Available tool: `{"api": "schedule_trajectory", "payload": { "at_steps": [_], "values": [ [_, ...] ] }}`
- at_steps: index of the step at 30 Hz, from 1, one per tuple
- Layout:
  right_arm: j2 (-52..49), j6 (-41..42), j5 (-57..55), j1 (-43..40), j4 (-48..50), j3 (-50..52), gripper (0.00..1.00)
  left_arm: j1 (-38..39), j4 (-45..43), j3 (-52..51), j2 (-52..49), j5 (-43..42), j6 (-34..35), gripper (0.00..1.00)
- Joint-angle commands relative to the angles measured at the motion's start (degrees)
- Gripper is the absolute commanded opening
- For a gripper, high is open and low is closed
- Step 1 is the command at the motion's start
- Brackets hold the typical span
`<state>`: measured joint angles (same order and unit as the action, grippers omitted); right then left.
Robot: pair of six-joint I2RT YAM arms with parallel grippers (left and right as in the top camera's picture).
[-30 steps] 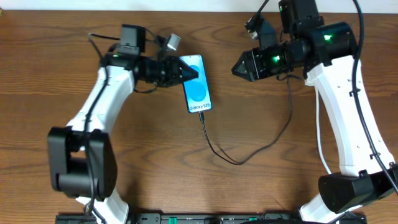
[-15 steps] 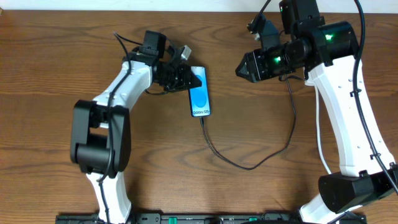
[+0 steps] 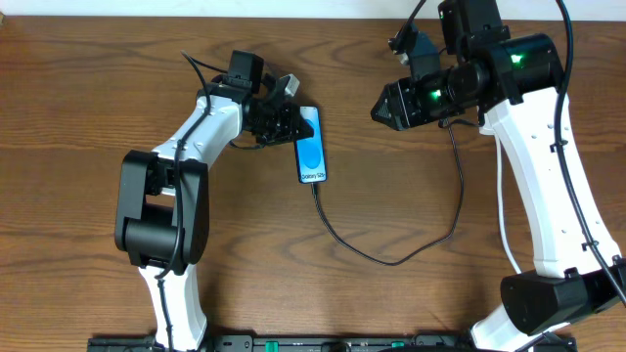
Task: Plug charger to phone and switch on socket
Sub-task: 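Lower the phone flat onto the table with the left gripper and release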
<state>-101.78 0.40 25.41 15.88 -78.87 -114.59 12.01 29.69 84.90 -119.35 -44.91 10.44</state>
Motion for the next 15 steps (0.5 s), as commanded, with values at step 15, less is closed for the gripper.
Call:
{"api": "schedule_trajectory", "payload": {
  "at_steps": [15],
  "values": [
    [0.90,0.17,-1.33,0.35,-0.68,0.02,0.44,-0.28,-0.24,1.66,-0.59,2.36,-0.96,0.08]
  ]
}}
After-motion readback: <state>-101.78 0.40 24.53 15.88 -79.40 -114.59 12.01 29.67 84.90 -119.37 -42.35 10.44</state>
